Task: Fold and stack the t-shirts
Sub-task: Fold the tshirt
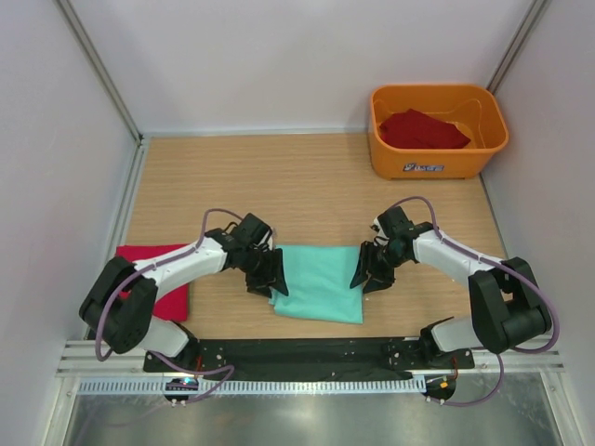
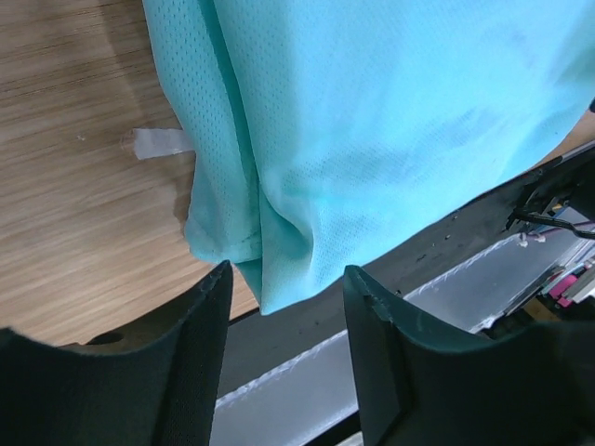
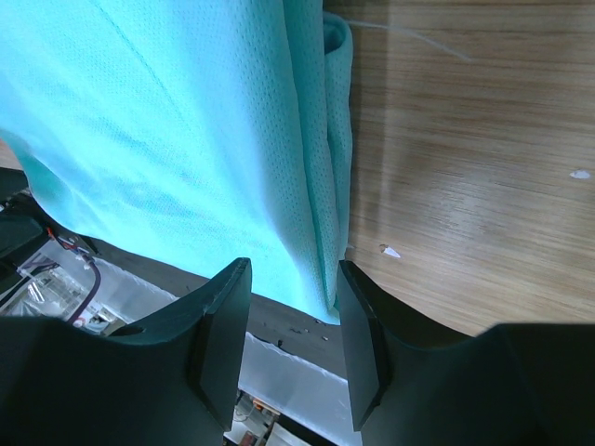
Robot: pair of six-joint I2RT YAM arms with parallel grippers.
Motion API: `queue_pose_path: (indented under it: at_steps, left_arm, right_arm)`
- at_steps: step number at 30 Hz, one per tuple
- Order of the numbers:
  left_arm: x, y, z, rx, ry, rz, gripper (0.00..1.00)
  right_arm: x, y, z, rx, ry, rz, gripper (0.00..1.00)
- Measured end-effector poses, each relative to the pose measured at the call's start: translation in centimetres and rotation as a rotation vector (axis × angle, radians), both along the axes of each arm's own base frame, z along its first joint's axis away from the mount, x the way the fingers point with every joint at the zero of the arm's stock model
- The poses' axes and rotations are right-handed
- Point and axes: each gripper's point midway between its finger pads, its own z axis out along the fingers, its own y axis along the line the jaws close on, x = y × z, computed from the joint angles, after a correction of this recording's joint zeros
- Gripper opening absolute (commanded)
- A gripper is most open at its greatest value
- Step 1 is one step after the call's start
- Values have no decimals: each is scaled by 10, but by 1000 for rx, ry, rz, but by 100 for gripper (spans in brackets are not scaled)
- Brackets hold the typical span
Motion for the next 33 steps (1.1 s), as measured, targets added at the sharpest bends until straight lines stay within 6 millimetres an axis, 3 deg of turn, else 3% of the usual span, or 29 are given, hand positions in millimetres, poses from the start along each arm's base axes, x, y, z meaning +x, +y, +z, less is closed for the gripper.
queue_pose_path:
  at_steps: [5, 13, 14, 19, 20, 21, 26, 33]
  left_arm:
    - [6, 4, 14, 13, -58, 20, 69]
    - [7, 4, -12, 59, -7, -7, 65]
    - [7, 2, -14, 53, -4, -13, 63]
    - [5, -7, -18, -10, 7, -25, 27]
    - [3, -8, -19, -20, 10, -27, 19]
    - [1, -8, -21, -28, 17, -22, 0]
    - [-12, -6, -22, -80, 24, 0, 0]
    - [-7, -9, -15, -209, -31, 66, 2]
  right_arm:
    - [-1, 0, -1, -1, 3, 0, 48]
    - [-5, -1, -3, 0, 9, 1, 48]
    - [-5, -1, -3, 1, 7, 2, 48]
    - [-6, -2, -2, 3, 0, 4, 48]
    - [-6, -2, -1, 4, -2, 5, 48]
    - [-7, -2, -2, 3, -1, 5, 48]
    - [-8, -2, -3, 3, 3, 7, 48]
    - [-9, -2, -3, 7, 0, 17, 48]
